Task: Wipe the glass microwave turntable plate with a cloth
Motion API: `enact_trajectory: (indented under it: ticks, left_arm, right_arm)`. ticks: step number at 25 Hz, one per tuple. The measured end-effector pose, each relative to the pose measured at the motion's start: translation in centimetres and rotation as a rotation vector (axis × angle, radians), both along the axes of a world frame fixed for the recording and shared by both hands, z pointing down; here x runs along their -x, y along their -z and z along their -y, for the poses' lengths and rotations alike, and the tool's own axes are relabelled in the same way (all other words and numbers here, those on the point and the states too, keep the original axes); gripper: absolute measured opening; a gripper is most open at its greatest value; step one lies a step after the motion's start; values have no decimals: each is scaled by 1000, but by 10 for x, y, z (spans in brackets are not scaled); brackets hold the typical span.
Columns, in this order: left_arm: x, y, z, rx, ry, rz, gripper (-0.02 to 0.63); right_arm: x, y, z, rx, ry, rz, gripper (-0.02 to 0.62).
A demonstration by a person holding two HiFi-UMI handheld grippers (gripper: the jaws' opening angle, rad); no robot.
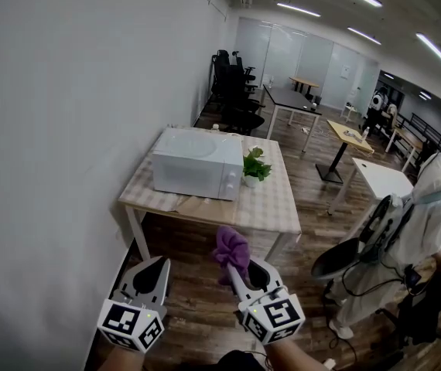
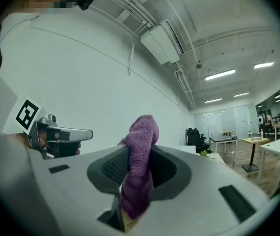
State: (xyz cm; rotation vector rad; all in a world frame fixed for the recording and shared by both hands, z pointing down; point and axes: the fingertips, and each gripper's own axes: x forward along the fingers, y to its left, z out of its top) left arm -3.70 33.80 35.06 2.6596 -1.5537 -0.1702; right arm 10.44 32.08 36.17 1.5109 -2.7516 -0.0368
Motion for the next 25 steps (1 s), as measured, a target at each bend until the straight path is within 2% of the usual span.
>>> enact_trajectory:
  ticks: [14,25]
  left_arm:
    - [16,-13,12,3,-15,-6,8]
    - [35,-22,55,26,37,-3,8]
  right_arm:
    - [25,-2,9,-5,7,-29,106]
    - [36,-7,58,8,30,-4,107]
